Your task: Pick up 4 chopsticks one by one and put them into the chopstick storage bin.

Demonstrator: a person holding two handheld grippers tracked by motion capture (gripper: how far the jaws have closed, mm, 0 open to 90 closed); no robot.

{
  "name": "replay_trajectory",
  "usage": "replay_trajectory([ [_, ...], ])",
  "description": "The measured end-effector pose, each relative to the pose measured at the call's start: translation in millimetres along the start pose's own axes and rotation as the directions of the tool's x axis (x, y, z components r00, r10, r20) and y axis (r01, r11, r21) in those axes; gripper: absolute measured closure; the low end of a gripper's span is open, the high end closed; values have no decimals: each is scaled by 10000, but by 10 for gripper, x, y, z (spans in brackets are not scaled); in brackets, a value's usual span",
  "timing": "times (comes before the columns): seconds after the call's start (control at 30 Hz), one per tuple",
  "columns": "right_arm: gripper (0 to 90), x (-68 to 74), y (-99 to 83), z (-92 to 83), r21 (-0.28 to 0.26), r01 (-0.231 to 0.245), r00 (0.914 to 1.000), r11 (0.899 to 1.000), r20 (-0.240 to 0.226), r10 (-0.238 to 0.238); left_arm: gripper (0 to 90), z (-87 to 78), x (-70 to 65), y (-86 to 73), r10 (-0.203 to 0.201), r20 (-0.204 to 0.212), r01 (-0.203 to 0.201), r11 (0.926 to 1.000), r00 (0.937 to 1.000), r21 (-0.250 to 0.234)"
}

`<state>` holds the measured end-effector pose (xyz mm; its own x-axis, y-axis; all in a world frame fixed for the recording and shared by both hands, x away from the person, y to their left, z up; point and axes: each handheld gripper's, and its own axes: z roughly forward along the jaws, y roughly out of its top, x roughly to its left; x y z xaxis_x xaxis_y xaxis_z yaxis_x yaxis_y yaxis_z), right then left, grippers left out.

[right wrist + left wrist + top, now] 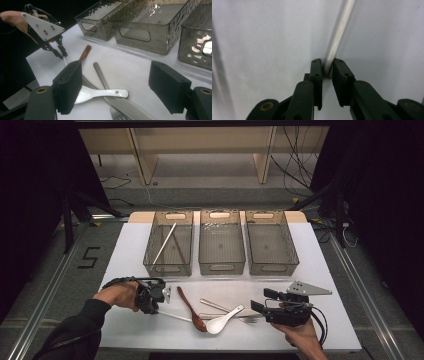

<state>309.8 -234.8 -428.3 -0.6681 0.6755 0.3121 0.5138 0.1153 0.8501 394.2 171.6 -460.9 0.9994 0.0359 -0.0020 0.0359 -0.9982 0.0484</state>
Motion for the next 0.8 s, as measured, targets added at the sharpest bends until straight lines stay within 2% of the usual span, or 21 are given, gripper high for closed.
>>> replay_trajectory([
  [0.03,279,0,0,0,-1,0,10000,10000,-3,0,785,-2,-1,0,134,9,-134,9999,9999,51],
  [0.17,279,-4,0,-2,-4,-4,10000,10000,-1,4,807,2,-18,-3,142,73,-142,9999,9999,22],
  [0.27,280,-2,0,-3,1,-12,10000,10000,-1,12,818,-2,-22,4,378,37,-379,9992,9993,133],
  [0.5,280,-7,0,-3,-16,-84,10000,10000,-52,84,849,-2,-31,-15,87,132,-88,9999,9999,56],
  [0.6,279,-9,0,-4,-29,-66,10000,10000,-41,66,851,-5,-25,-1,126,106,-128,9997,9999,208],
  [0.67,279,-9,0,-3,-18,-70,10000,10000,-40,70,852,-1,-33,7,-51,132,48,9998,9999,208],
  [0.8,279,-9,0,-4,-26,-75,10000,10000,-50,74,853,-6,-31,-2,-160,257,152,9994,9995,314],
])
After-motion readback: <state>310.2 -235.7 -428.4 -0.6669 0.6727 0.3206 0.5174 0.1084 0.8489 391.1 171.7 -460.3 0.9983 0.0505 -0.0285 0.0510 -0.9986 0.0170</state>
